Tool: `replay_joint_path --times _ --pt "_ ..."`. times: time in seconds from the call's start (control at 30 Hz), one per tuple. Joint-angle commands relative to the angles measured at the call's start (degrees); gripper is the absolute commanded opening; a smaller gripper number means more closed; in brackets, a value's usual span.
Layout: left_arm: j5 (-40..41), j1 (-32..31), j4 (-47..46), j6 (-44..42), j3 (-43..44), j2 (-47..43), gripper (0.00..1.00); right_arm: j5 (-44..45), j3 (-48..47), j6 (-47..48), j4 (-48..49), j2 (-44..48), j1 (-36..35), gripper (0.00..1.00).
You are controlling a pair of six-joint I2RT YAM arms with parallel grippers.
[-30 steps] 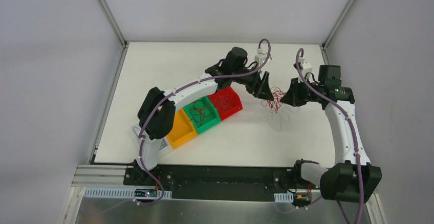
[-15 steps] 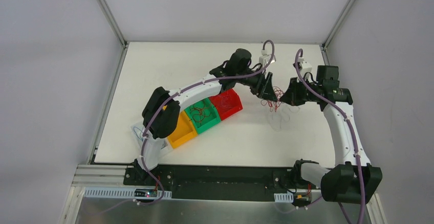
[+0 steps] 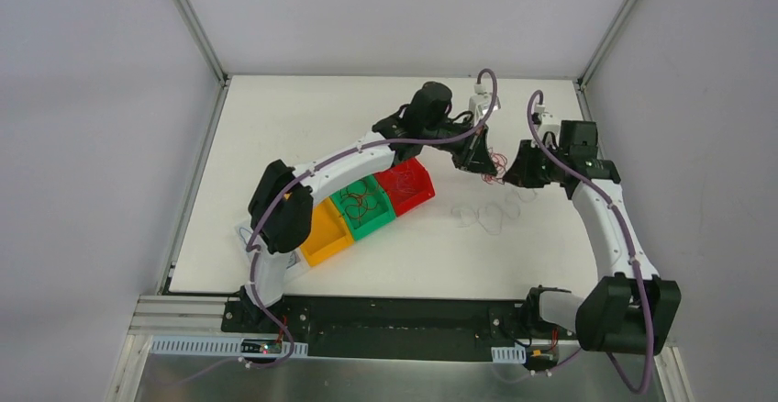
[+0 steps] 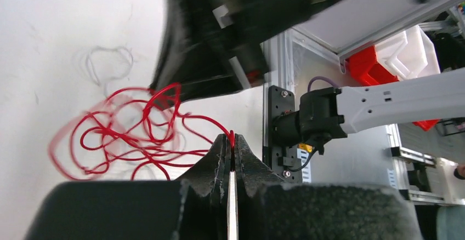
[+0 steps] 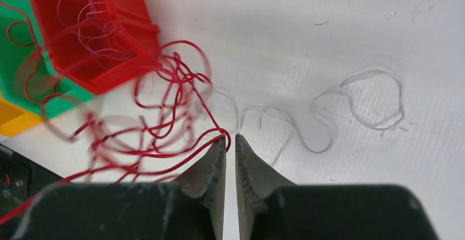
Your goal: Untangle the cables
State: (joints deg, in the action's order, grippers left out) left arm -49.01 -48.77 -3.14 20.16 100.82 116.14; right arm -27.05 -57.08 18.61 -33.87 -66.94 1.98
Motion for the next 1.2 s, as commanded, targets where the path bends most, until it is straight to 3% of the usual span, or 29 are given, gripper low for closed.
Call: replay_joint_path --times 0.0,0.13,0.23,0.33,0.4,0.5,0.6,0.7,0.93,1.03,1.17 --pt "-2.0 -0.6 -1.9 -6.4 5.8 -9.7 0.0 6.2 -1.4 -7.6 5.8 -6.1 0.0 0.13" --pt "-2.8 -0.5 -0.8 -6.6 10.5 -10.8 0.0 5.7 -1.5 -9.0 8.1 -9.8 0.1 0.15" --pt "-2.2 -0.5 -0.4 -6.4 13.3 -11.5 0.0 4.0 -1.3 -8.7 8.2 -10.8 0.9 0.02" --pt "-1.7 -0.3 1.1 -6.7 16.3 -11.8 0.0 0.7 -0.6 -8.0 8.2 -10.7 3.5 0.0" --pt "-1.8 0.2 1.5 -5.4 17.6 -11.7 0.0 -8.4 -1.0 -7.7 6.7 -9.9 7.0 0.12" --pt "-2.6 0.7 1.6 -3.7 17.7 -11.6 0.0 -18.7 -1.2 -5.8 4.7 -3.9 9.7 0.5" --pt "-4.4 1.2 1.8 -4.7 16.0 -12.3 0.0 -20.3 -1.0 -3.3 3.2 5.5 9.8 0.75" --pt "-4.9 1.2 5.5 -10.4 12.3 -14.3 0.0 -18.5 -1.7 -3.7 2.0 13.6 9.8 0.92" --pt "-5.7 1.3 9.3 -24.0 2.8 -19.8 0.0 -16.8 -8.8 1.6 -16.5 18.9 10.6 0.96" --pt "-7.0 1.5 9.7 -28.8 0.6 -21.3 0.0 -20.7 -13.0 5.6 -24.0 17.6 11.8 0.97" --pt "-9.6 1.7 9.7 -34.5 -1.4 -22.8 0.0 -27.6 -17.7 -0.6 -22.6 12.9 12.4 0.98"
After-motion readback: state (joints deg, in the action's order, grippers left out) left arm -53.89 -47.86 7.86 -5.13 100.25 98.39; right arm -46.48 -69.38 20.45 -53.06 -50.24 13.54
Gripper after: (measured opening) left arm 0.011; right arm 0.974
